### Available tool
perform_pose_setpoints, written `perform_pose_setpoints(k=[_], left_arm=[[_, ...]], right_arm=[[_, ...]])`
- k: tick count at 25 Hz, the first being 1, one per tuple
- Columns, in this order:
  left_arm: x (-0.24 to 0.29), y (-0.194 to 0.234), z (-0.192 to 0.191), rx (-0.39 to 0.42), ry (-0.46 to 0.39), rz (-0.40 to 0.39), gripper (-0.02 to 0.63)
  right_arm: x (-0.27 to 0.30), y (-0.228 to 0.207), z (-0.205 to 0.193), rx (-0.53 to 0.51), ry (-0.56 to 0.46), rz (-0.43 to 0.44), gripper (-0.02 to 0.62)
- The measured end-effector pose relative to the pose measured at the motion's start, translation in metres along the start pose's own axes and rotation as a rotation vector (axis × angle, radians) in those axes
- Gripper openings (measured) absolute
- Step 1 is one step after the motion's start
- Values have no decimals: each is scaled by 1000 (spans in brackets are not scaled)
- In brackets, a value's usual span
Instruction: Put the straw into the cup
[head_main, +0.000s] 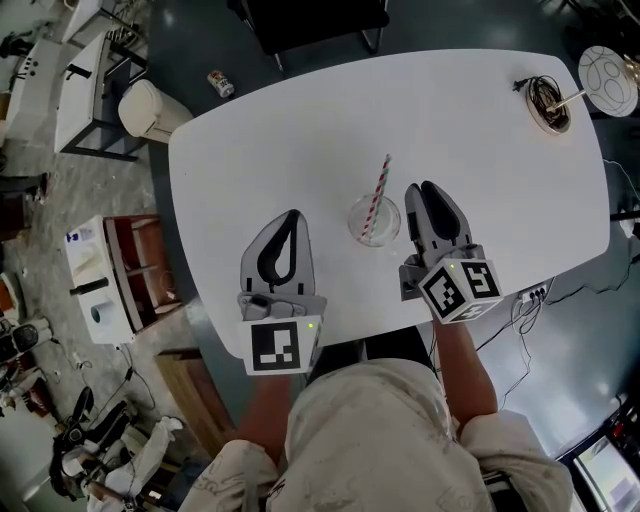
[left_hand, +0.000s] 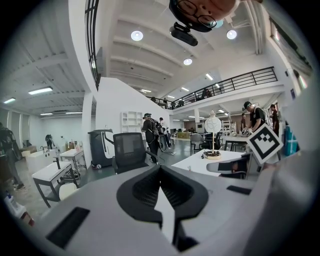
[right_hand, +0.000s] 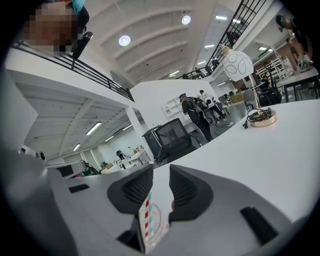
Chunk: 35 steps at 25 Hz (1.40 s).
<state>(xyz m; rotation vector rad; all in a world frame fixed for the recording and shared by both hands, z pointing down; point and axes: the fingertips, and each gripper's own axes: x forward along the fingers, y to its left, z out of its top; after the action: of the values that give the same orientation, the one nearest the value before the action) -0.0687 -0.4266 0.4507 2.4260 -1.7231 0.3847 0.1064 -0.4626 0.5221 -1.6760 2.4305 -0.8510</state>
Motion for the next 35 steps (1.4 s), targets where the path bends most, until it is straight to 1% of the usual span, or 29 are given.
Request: perform_pose_setpoints(k=[10,17,21,25,30,35], left_arm=[[-34,-5,18,4,-67,3,3],[-82,-3,30,-1,-121,18,3],[-113,-2,30,4,-144,31,3],[-139,-7,33,8,-173,26,3],[-165,-8,44,9,-235,18,3],[-197,-12,50,31,-254,11,3]], right_arm=[[-29,24,9,-37,-24,16,98],[-67,53,14,-87,-37,2,92],[-94,63,16,-105,-54,-11,90],[-119,76,22,-129,-83,-16,89],[-145,98,34,-206,-138,-18,89],[-182,120,48,-276,-188,-28,89]])
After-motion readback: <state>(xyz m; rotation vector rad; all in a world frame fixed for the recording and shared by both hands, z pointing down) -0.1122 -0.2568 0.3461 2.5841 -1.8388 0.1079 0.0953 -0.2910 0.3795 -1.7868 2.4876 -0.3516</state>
